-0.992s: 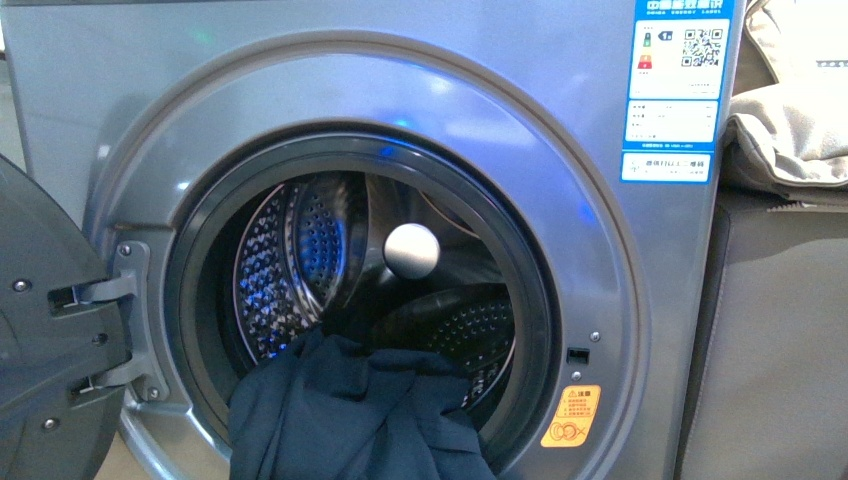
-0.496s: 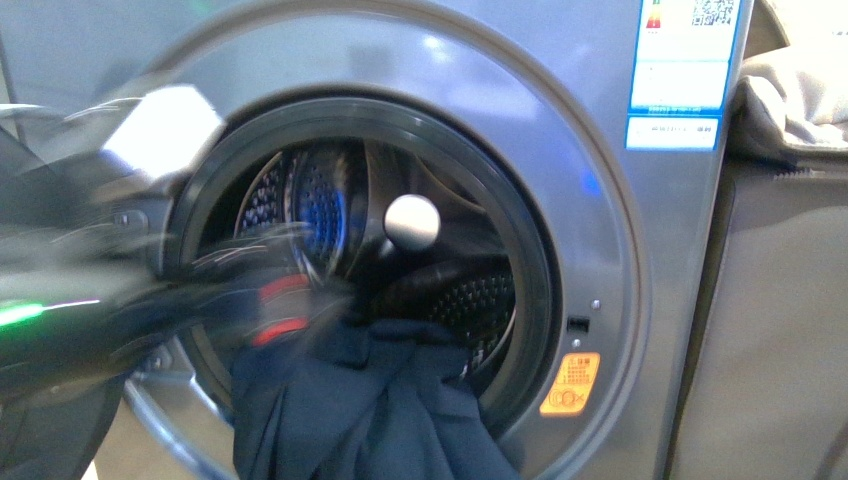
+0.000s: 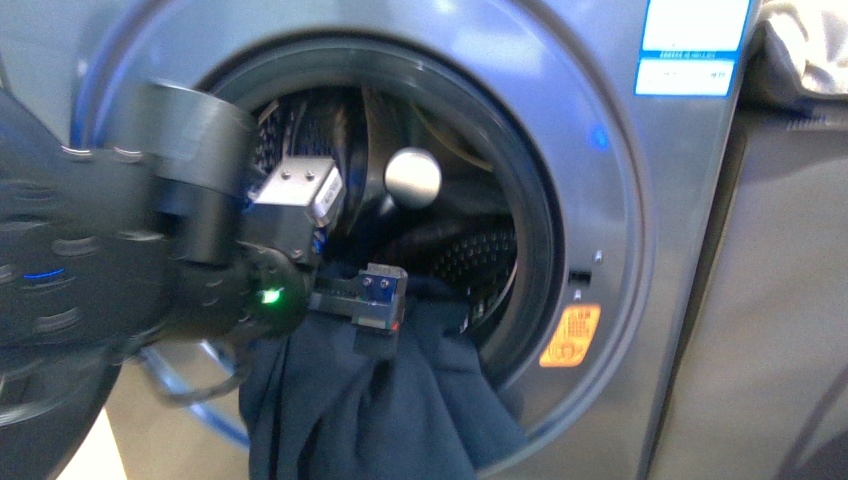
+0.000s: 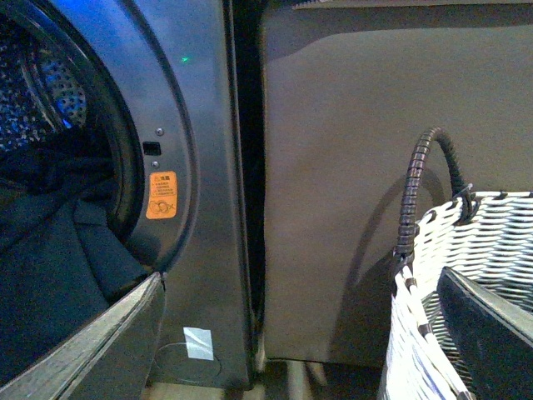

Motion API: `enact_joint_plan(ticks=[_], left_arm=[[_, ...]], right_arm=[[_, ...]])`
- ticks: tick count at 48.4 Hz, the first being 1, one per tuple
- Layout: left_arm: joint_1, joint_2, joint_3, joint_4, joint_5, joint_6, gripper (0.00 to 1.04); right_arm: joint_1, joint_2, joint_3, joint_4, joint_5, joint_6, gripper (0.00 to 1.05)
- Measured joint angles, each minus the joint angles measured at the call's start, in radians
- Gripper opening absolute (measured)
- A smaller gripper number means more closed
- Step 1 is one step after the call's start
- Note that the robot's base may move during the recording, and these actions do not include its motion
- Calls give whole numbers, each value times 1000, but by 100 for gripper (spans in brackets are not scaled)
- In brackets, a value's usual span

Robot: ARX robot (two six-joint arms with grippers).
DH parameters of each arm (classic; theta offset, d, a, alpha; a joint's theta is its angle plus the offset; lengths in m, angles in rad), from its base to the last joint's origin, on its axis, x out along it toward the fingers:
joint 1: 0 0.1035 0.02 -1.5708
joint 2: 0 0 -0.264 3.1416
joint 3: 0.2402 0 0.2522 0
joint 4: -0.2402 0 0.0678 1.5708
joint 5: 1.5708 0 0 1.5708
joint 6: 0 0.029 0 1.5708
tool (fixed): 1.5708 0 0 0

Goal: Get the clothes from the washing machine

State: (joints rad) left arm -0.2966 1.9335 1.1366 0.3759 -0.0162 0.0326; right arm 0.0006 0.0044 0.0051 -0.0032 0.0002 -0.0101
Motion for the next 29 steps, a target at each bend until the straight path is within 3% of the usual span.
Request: enact_joint_plan(ticks=[10,29], left_arm=[[31,129,164,-90,-1,-89,98],[48,223,232,-130,-73,-164,98]], right_arm=[[0,0,0,0,0,0,97],[0,0,0,0,0,0,97]])
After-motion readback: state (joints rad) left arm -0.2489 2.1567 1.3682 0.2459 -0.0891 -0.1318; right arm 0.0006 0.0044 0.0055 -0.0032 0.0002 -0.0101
